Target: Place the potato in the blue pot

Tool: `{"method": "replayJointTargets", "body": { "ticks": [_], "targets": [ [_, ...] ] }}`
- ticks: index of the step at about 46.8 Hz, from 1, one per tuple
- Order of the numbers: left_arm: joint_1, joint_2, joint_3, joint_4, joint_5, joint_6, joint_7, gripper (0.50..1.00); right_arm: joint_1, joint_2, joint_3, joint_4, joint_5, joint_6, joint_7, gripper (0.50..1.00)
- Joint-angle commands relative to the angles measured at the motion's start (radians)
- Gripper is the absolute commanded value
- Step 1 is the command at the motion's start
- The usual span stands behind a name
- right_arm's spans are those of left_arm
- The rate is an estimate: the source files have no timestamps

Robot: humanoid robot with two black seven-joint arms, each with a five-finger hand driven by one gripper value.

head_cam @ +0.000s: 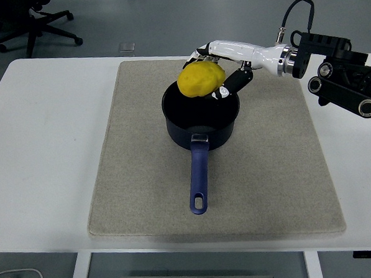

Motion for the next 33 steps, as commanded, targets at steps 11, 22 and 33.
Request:
{"method": "replayJointTargets", "body": {
  "ticks": [11,22,33],
  "targets": [
    [0.001,0.000,0.000,0.000,0.000,0.000,0.000,0.994,-0.009,0.001,-0.010,0.001,0.000,0.002,0.000,0.924],
    [0.000,0.000,0.000,0.000,0.000,0.000,0.000,0.994,-0.025,0.001,-0.014,0.000,0.000,0.002,0.000,0.924],
    [0.000,0.000,0.000,0.000,0.000,0.000,0.000,0.994,-0.025,-0.007,-0.009,0.000,0.000,0.002,0.001,0.924]
  ]
}}
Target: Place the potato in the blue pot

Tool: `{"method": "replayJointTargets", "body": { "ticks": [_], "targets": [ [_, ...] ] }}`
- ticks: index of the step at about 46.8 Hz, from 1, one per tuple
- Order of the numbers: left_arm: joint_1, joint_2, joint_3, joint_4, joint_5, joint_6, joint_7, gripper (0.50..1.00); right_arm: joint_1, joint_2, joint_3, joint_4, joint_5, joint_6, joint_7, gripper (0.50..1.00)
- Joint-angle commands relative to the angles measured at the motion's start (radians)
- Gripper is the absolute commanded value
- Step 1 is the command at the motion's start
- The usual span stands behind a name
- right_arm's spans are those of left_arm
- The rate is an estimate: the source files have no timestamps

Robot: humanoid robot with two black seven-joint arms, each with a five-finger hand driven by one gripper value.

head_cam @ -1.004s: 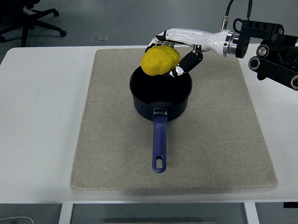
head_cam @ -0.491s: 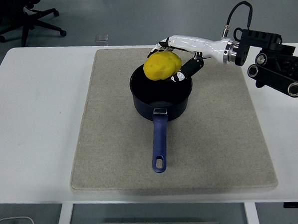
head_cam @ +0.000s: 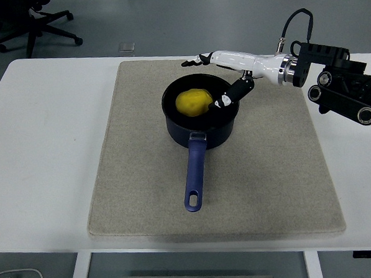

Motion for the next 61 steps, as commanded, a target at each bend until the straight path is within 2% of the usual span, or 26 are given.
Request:
{"method": "replayJointTargets", "body": {
  "ticks": [1,11,18,27,46,55,61],
  "targets": [
    [0.000,0.000,0.000,0.000,0.000,0.000,0.000,0.994,0.000,-0.008,0.006,0.000,0.001,-0.002,0.001,0.924],
    [0.001,0.000,0.000,0.000,0.000,0.000,0.000,0.994,0.000,-0.048,0.019,-0.002,0.003,-0.008,0.001,0.924],
    [0.000,0.000,0.000,0.000,0.000,0.000,0.000,0.994,-0.013,-0.080,0.020,-0.002,0.027,-0.061,0.001,0.924],
    [0.000,0.000,0.000,0.000,0.000,0.000,0.000,0.994,-0.013,-0.132,0.031,-0.003,0.285,-0.057,0.001,0.924],
    [0.001,0.000,0.000,0.000,0.000,0.000,0.000,0.994,-0.054,-0.252,0.034,-0.005,0.658,-0.060,0.001,0.924],
    [0.000,0.000,0.000,0.000,0.000,0.000,0.000,0.994,-0.089,-0.272,0.040,-0.060,0.852,-0.058,0.001,0.924],
    [0.000,0.000,0.000,0.000,0.000,0.000,0.000,0.994,-0.148,-0.268,0.098,-0.103,0.986,-0.057,0.001,0.926]
  ]
}}
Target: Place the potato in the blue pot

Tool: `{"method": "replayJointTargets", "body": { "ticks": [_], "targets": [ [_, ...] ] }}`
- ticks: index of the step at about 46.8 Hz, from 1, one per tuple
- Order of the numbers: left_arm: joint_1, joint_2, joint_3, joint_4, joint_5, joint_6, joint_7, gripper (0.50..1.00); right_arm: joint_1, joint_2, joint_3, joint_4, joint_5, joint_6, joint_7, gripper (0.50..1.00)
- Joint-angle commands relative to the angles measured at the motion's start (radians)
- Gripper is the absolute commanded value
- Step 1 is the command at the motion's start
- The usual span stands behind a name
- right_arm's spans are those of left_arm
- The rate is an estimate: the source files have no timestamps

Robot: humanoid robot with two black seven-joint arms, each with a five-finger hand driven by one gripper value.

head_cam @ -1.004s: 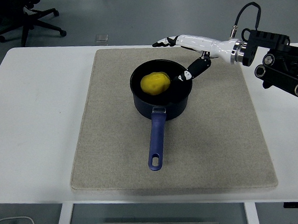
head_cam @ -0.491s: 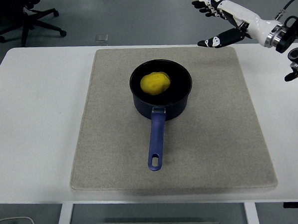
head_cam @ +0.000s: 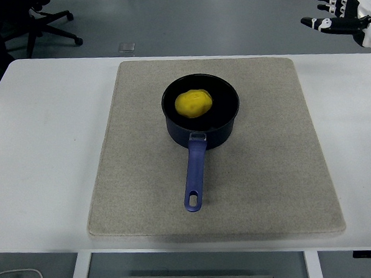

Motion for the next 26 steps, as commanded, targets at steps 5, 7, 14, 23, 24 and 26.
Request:
{"method": "replayJointTargets", "body": {
  "ticks": [5,7,14,23,24,26],
  "targets": [
    [0.001,0.000,0.000,0.000,0.000,0.000,0.000,0.994,-0.079,0.003,0.097,-0.029,0.108,0.001,-0.001,0.926],
    [-0.001,0.000,0.000,0.000,0.000,0.000,0.000,0.994,-0.096,0.005,0.122,-0.031,0.110,-0.001,-0.002,0.926],
    [-0.001,0.000,0.000,0.000,0.000,0.000,0.000,0.994,-0.170,0.011,0.214,-0.031,0.111,-0.002,0.000,0.924],
    [-0.001,0.000,0.000,0.000,0.000,0.000,0.000,0.994,-0.245,0.023,0.294,-0.034,0.111,-0.005,0.000,0.926],
    [0.001,0.000,0.000,0.000,0.000,0.000,0.000,0.994,-0.251,0.022,0.300,-0.034,0.111,-0.004,0.000,0.924],
    [-0.001,0.000,0.000,0.000,0.000,0.000,0.000,0.994,-0.262,0.020,0.314,-0.034,0.113,-0.004,0.000,0.926]
  ]
}}
